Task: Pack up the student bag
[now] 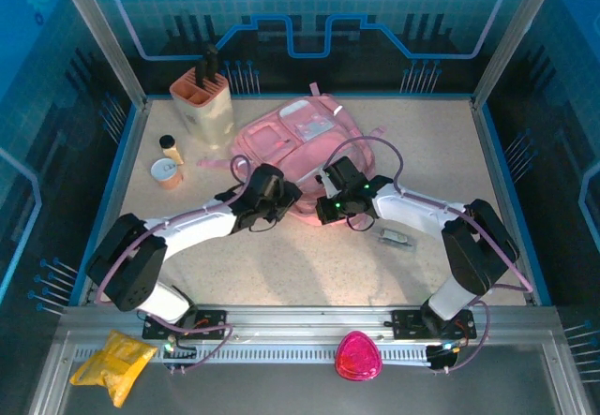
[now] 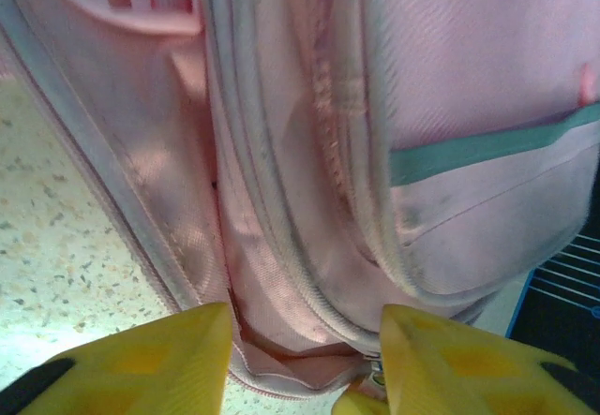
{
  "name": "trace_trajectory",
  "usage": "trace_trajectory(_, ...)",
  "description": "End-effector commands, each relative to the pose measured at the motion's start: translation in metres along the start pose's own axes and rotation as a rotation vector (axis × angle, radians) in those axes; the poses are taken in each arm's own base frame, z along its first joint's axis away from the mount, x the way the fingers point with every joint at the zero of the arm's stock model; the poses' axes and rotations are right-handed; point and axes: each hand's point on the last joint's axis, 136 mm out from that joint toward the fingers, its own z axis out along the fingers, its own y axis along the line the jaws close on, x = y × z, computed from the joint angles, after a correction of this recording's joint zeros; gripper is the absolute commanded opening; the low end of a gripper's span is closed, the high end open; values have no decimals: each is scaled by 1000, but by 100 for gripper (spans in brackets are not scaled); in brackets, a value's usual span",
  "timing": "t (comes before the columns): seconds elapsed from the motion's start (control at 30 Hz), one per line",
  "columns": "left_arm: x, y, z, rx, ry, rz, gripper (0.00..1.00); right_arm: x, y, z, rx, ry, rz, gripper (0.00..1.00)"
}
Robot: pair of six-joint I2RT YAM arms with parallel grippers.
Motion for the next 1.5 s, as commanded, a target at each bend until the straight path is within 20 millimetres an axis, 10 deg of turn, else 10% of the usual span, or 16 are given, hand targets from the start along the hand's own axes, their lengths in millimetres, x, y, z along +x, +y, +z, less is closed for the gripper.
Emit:
trace_trajectory(0.0, -4, -6, 11, 6, -51, -77, 42, 5, 11, -3, -39, 5, -9, 0)
trace_trajectory(0.43, -11, -14, 26, -30, -151, -123, 36, 6, 9, 2, -20, 9, -9, 0)
trace_trajectory(0.6, -15, -12, 34, -47, -172, -129, 19, 2, 6, -2, 15, 8, -21, 0)
trace_trajectory(0.77, -29, -7, 13, -69, -223, -77, 0, 2, -12, -19, 124, -14, -44, 0)
trace_trajectory(1.17, -97, 28, -44, -94, -164, 106, 0, 4, -82, -45, 236, -32, 87, 0)
trace_trajectory(1.47, -144, 37, -43, -122, -125, 150, 0, 8, 0, -35, 64, -26, -61, 0)
